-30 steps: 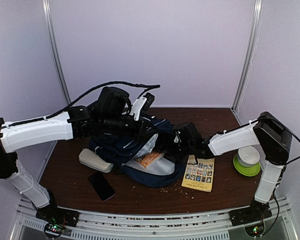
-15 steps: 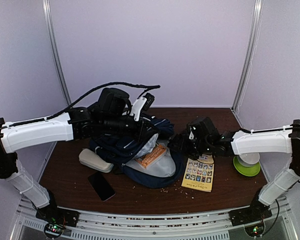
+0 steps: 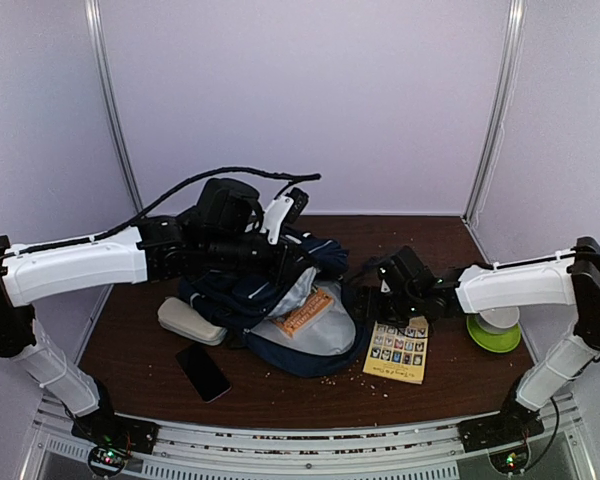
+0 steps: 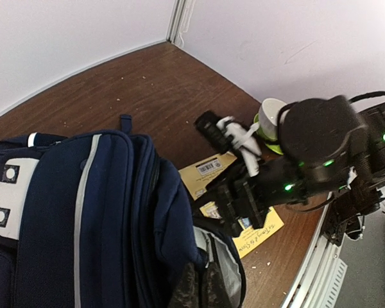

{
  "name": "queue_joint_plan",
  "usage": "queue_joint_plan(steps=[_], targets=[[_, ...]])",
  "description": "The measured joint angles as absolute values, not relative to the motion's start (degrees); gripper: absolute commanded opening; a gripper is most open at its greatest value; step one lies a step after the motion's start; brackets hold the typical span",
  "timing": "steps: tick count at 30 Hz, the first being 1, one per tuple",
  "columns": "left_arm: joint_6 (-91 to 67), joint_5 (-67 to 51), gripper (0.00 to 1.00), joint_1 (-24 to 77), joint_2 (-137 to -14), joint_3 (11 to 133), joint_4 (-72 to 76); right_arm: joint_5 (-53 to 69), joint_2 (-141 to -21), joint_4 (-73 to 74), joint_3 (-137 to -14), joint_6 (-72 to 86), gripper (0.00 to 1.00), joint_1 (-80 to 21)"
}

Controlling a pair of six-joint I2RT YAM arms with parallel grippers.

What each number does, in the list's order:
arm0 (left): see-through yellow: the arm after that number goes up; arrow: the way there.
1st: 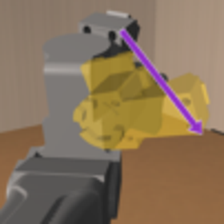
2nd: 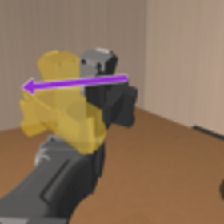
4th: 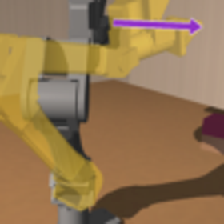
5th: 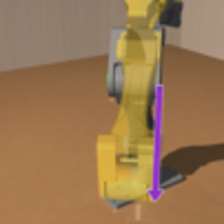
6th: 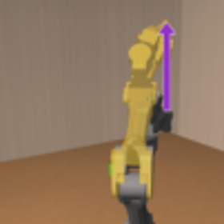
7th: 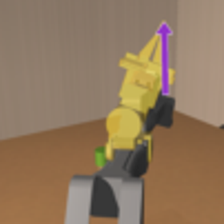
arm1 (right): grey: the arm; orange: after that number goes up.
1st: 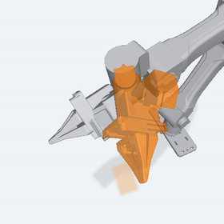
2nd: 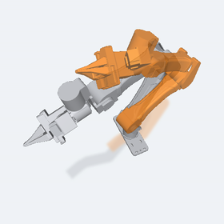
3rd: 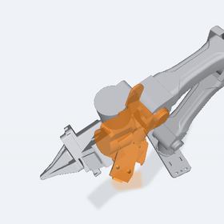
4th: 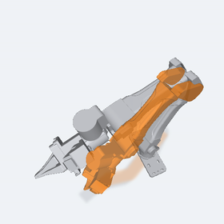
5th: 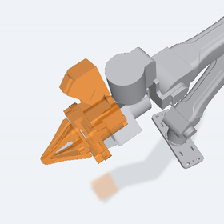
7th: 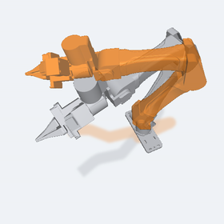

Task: Pack the student bag
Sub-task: Pick up the book from the center of the board.

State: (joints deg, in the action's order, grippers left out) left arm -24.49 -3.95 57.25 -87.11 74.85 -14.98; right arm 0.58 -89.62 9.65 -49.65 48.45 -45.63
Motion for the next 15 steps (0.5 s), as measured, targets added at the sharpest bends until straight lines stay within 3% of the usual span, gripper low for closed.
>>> queue_joint_plan(steps=[8,15], targets=[[-23.7,-3.1,0.0,56.4,-87.1,69.5,-13.0,-7.0,-69.3,14.8,-37.5,51.3,0.74,-42.0],[-23.0,-2.8,0.0,56.4,-86.9,64.8,-10.9,-8.0,-62.9,20.8,-27.3,55.0,0.66,-40.4]])
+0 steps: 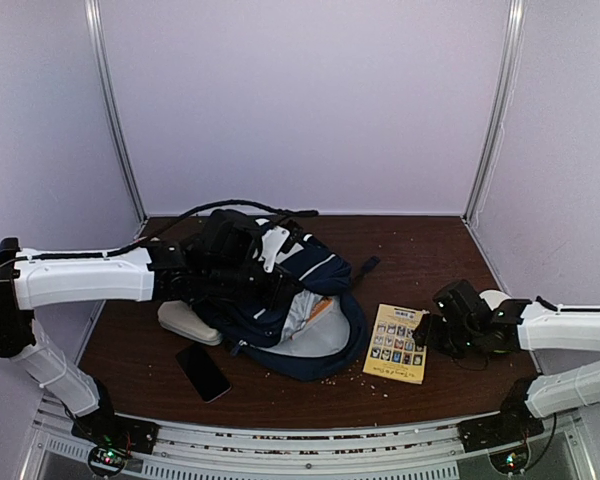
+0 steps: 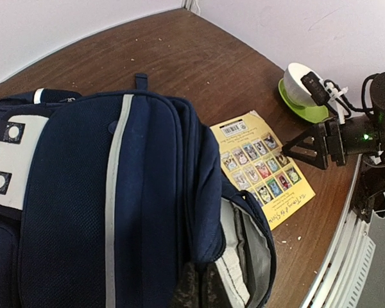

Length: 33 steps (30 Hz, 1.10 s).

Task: Pack the student bag
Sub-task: Pick up the book from the center of the board.

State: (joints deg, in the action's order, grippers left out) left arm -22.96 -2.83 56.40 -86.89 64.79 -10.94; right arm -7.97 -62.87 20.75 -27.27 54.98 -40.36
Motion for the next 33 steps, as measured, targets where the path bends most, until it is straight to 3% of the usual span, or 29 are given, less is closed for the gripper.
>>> queue_joint_plan(steps=[11,17,23,33], targets=[[-22.9,-2.9,0.0,56.4,-86.9,63.7,-9.9,-4.6,-64.3,14.6,-21.1,58.5,0.34,-37.5],[-23.1,-3.4,0.13,56.4,-86.9,63.6,-9.9,-2.4,-66.1,9.0,-20.2,59.3,0.25,-37.5],[-23.3,-3.4,0.22,56.2,-86.8,63.5,-10.2,-0.6,-67.3,5.0,-19.2,60.3,0.0,-37.4],[-23.0,-3.7,0.33,56.2,-84.8,63.5,-11.1,0.2,-59.4,12.0,-20.1,60.0,0.0,-37.3]])
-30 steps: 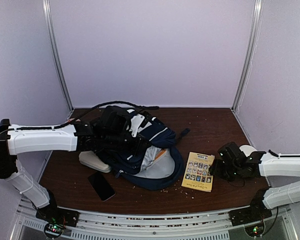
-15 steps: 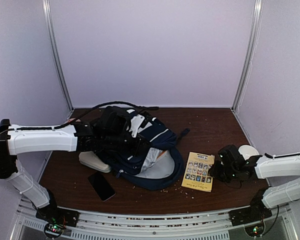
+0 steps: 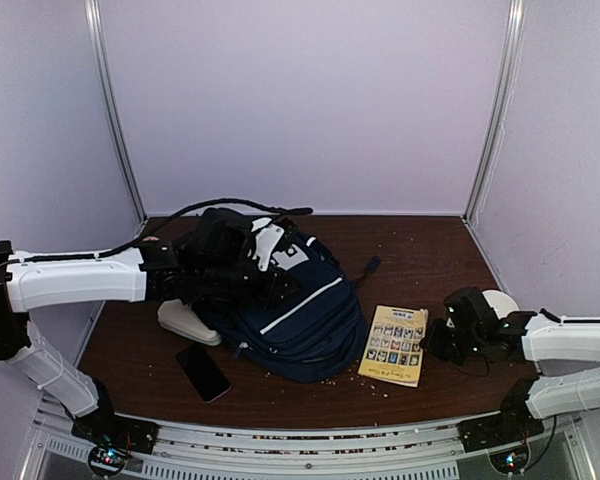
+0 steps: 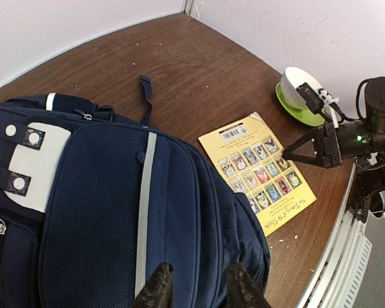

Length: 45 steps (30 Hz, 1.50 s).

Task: Pack the student bag
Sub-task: Pick up the book from the center of the board.

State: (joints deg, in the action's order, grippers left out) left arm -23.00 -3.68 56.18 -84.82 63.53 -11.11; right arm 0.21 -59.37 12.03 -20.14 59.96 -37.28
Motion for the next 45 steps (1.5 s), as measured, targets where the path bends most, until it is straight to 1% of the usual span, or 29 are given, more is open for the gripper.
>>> queue_joint_plan(steps=[3,5,10,16,18,22,28,34,39,42,45], targets=[[-23.0,-3.6,0.37,56.2,-84.2,63.5,-11.3,0.1,-56.0,15.9,-22.3,59.0,0.0,-37.3],[-22.9,-3.6,0.42,56.2,-83.9,63.6,-11.3,-0.1,-53.6,17.6,-23.7,58.3,0.0,-37.3],[-22.9,-3.5,0.61,56.2,-83.8,65.1,-11.7,-0.3,-47.7,20.6,-28.0,56.1,0.0,-37.3],[-23.8,-2.0,0.83,56.2,-81.8,66.5,-11.6,-0.2,-42.0,23.4,-36.8,51.9,0.0,-37.3],[-24.2,-1.4,0.86,56.2,-80.7,67.1,-11.6,1.0,-40.9,23.4,-40.1,50.2,0.0,-37.3],[-25.6,-2.5,0.89,55.9,-79.1,68.6,-10.7,5.9,-40.2,21.2,-44.2,47.6,0.0,-37.3],[-32.1,-12.4,0.9,53.3,-79.2,69.3,-5.2,14.6,-40.1,15.4,-45.6,45.5,0.0,-38.0],[-43.0,-22.5,0.9,51.5,-81.7,69.3,4.8,18.2,-40.6,9.3,-45.5,44.9,0.0,-40.3],[-49.3,-26.9,0.91,51.5,-84.9,70.2,9.1,18.9,-41.9,5.4,-45.4,44.9,0.0,-41.6],[-52.0,-28.2,0.88,51.4,-86.4,70.8,10.3,19.2,-42.5,4.2,-45.4,44.7,0.0,-42.1],[-54.5,-29.7,0.82,51.1,-87.4,70.9,12.7,19.4,-42.8,3.3,-45.3,44.5,0.0,-42.2]])
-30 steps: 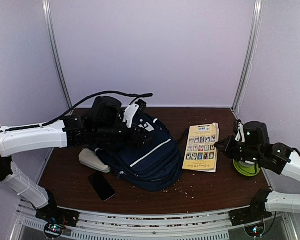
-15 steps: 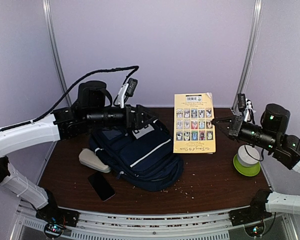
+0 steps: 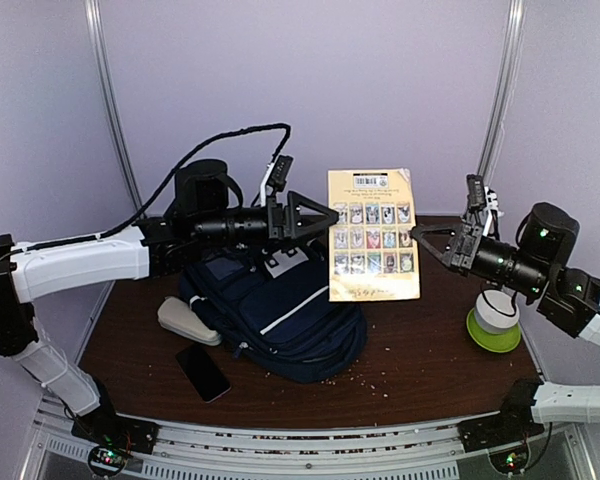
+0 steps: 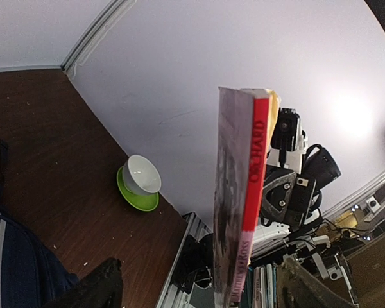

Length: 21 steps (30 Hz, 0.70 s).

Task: Pack the student bag
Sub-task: Pick up the book from the center of the board.

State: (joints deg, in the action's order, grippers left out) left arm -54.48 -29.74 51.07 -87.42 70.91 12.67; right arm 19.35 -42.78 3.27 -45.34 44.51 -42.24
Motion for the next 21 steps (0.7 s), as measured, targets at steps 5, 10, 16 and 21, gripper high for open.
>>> queue_joint_plan(steps=[5,10,16,21], targets=[[-57.3,-32.5,0.55,50.9,-89.7,72.5,16.0,19.3,-43.3,2.4,-45.2,44.0,0.0,-42.7],[-59.2,-35.0,0.19,50.9,-90.7,73.0,19.3,19.3,-44.1,1.6,-44.5,43.8,0.0,-43.6],[-58.2,-36.3,0.0,50.9,-90.9,74.7,19.4,19.2,-45.1,0.6,-44.4,43.7,0.0,-44.2],[-55.5,-36.0,0.0,50.5,-90.8,75.0,17.5,19.3,-45.6,0.0,-44.5,43.6,0.57,-44.7]])
